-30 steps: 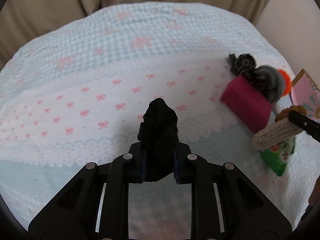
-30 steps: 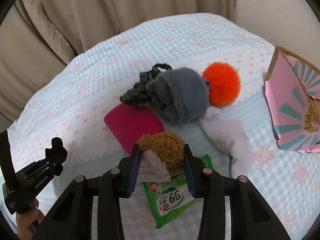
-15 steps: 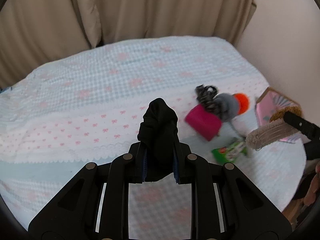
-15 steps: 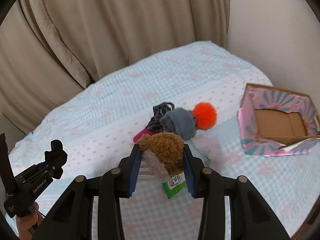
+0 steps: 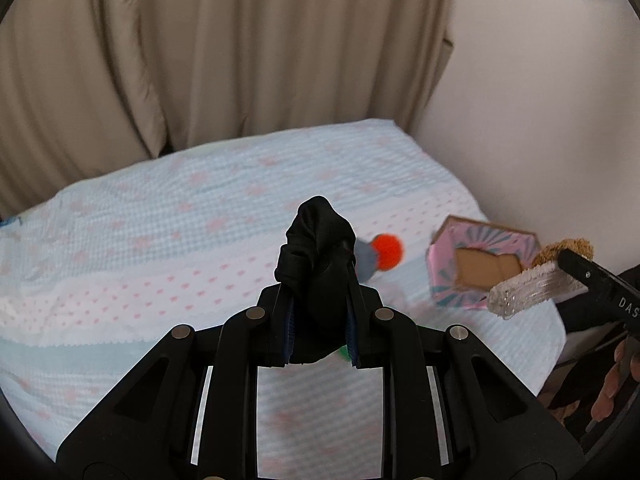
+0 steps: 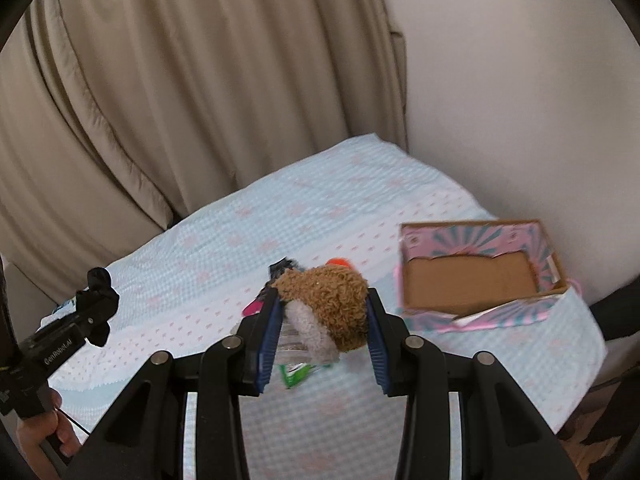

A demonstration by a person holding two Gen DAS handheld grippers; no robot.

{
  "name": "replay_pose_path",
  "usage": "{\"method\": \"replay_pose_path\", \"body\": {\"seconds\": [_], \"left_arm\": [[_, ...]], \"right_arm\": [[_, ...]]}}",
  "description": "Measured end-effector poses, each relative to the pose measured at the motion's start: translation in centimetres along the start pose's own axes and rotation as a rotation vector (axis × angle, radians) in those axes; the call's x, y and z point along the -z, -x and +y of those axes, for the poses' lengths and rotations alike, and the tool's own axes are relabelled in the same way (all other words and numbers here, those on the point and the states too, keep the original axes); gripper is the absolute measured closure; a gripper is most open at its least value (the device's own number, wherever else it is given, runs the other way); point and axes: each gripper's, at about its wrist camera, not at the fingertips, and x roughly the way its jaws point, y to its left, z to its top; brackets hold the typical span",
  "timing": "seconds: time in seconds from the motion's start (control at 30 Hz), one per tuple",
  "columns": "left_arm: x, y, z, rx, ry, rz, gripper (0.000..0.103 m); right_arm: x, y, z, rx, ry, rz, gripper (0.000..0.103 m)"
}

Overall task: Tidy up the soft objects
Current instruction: 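Carry the brown plush toy with the right gripper into the cardboard box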

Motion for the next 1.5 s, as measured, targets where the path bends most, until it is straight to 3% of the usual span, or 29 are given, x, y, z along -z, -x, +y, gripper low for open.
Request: {"method": "replay_pose_path", "body": {"seconds": [0.17, 0.4, 0.63, 0.9, 1.2, 1.43, 1.5], "left_arm": [[-1.5, 0.1, -6.5, 0.009, 0.002, -0.013, 0.086], [-3.1, -3.5, -16.6, 0.053, -0.002, 0.006, 0.086], [-3.8, -11.3, -25.6, 0.103, -0.018, 0.114, 0.086], [-3.0, -22.8, -33.2, 0.081, -0.103, 0.297, 0.086], [-1.3, -34.7, -35.8, 0.057, -0.099, 0.506, 0.086], [0.6, -39.6, -36.1, 0.044, -0.124, 0.59, 0.086], [0.9, -40.3, -36.2, 0.042, -0.126, 0.605, 0.073]], "right_arm": [[-2.5, 1.8, -5.0, -0.006, 0.022, -0.013, 0.066], [-5.7, 1.8, -13.1, 0.0, 0.02, -0.011, 0.066], [-7.8, -1.9, -21.1, 0.023, 0.036, 0.06, 0.066], [-7.8, -9.9, -27.5, 0.024, 0.016, 0.184, 0.066], [-5.9, -18.8, -31.2, 0.002, 0.058, 0.341, 0.065], [-4.1, -24.2, -31.9, -0.016, 0.076, 0.427, 0.064], [-3.8, -25.0, -31.9, -0.022, 0.083, 0.434, 0.062]]}}
